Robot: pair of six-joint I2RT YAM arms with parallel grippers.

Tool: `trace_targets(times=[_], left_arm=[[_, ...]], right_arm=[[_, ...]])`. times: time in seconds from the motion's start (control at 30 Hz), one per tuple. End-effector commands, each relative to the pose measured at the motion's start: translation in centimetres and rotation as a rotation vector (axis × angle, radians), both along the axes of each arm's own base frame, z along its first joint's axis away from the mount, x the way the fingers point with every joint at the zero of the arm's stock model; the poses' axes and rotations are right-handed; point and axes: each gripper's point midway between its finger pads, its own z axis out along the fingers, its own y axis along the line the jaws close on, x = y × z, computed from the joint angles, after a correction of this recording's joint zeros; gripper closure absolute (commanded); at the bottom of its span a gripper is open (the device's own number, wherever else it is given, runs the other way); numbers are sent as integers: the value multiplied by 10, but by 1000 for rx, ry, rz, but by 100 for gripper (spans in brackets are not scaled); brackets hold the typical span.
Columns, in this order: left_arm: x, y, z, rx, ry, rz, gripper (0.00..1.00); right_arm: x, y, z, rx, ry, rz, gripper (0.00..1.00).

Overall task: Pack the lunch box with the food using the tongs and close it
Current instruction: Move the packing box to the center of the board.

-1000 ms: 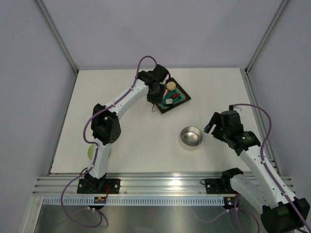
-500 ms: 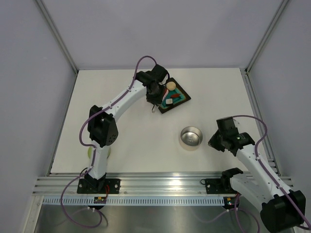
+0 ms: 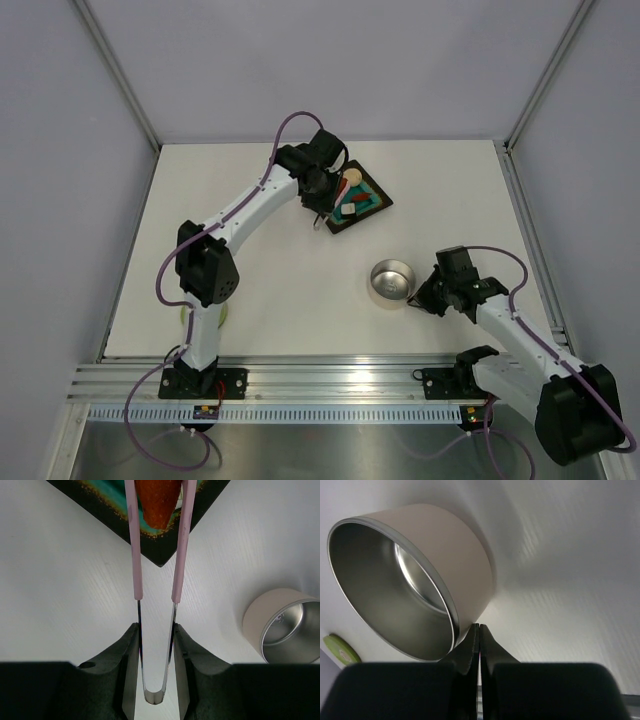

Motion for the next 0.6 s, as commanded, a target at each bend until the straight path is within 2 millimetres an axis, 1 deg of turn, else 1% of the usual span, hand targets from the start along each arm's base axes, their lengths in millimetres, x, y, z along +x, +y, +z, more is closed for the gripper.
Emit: trace_targets(times=[0.0,0.07,0.1,0.17,0.2,0.23,0.27,0.3,0.33,0.37,0.4,0.43,0.47,0.5,0.53,0.57], left_arm=[[-4,-9,30,-62,-61,-41,100],[-5,-9,29,-58,-56,-42,100],[-6,-9,29,-57,-55,-43,100],[-7,-7,29,-53,-52,-43,100],[-7,-7,29,-51,-53,-44,100],[-8,-6,29,-49,-51,-45,100],[-8,-6,29,-49,-53,-48,100],[-9,-5,28,-46,-49,-48,100],[-10,-5,28,-44,-47,-49,100],[-10,-4,28,-41,-48,-51,100],[-10,-4,29,-41,-47,-53,100],[-11,-3,29,-40,-45,-54,100],[-12,-3,28,-36,-42,-58,100],[-12,-2,27,-32,-39,-58,100],[-14,-2,28,-31,-36,-59,100],[-15,0,27,-26,-32,-59,100]], right_arm=[[29,21,14,71,-80,39,100],[42,25,19,80,-115,47,100],[46,26,14,70,-102,48,100],[57,29,16,73,-121,47,100],[61,30,11,70,-109,51,100],[68,33,12,79,-126,51,100],[77,36,18,88,-147,52,100],[80,39,16,93,-140,60,100],[87,42,19,97,-157,64,100],[98,44,28,98,-183,66,100],[103,45,23,80,-171,73,100],[114,47,32,82,-197,76,99],[120,49,34,80,-203,79,99],[124,50,28,70,-187,86,100],[130,52,30,72,-196,90,100],[138,55,36,78,-212,91,99]])
